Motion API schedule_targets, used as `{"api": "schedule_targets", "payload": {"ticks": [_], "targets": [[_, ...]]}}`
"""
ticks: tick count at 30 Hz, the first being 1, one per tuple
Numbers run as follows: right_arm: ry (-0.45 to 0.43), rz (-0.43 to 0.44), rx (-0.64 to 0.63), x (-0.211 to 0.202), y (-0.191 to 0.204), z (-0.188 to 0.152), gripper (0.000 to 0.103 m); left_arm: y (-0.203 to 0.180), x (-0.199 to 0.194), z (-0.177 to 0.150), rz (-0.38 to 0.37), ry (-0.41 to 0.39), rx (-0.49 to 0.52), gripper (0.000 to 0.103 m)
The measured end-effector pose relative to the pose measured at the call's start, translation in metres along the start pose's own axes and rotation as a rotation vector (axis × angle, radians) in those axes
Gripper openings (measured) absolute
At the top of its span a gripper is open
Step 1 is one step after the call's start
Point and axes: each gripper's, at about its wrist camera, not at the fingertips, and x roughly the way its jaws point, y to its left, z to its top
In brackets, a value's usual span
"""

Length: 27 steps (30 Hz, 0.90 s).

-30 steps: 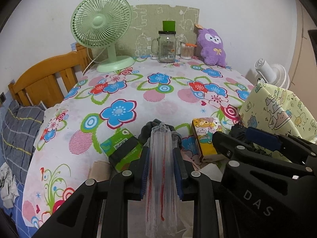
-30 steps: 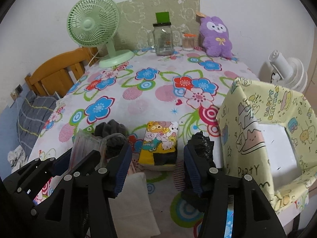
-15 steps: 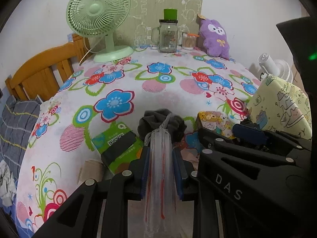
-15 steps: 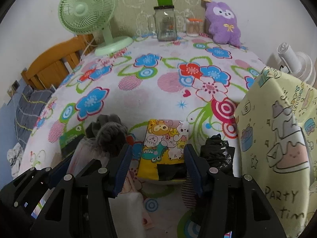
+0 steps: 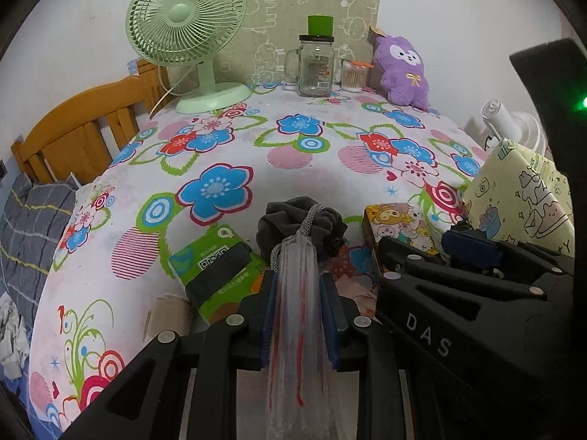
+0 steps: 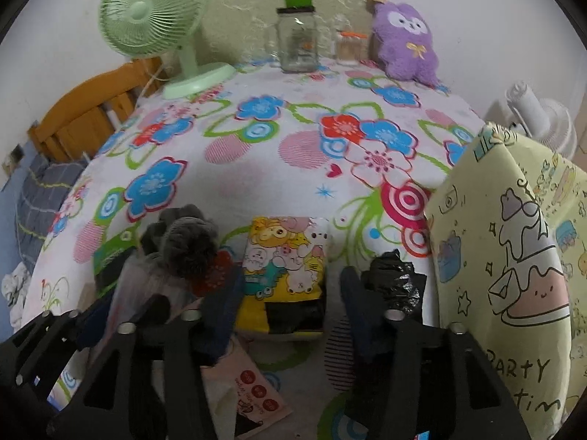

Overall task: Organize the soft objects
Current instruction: 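Lift the yellow pack with the right tool while the left tool carries the straws toward the gift box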

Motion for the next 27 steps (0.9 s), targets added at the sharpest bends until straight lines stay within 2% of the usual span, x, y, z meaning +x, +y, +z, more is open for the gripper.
{"api": "schedule_targets", "payload": {"ticks": [8, 11, 15, 27], "targets": [[0.031, 0.032, 0.021, 0.011, 0.002, 0.000, 0.061, 0.001, 0.005, 0.000, 0.003, 0.013, 0.000, 0.022], [0.043, 0.040, 0.011, 0.013, 0.004, 0.000, 0.050, 0.000, 0.006, -0.001, 0.002, 0.015, 0.005, 0.022], [0.027, 0.037, 0.003, 0.008, 0.004, -0.001, 0.046, -0.001, 0.005, 0.000, 0.000, 0.013, -0.003, 0.022], [-0.053, 0.061, -0.001, -0.030, -0.002, 0.002, 0.046, -0.009, -0.019, 0.010, 0.004, -0.032, 0.006, 0.022]]}}
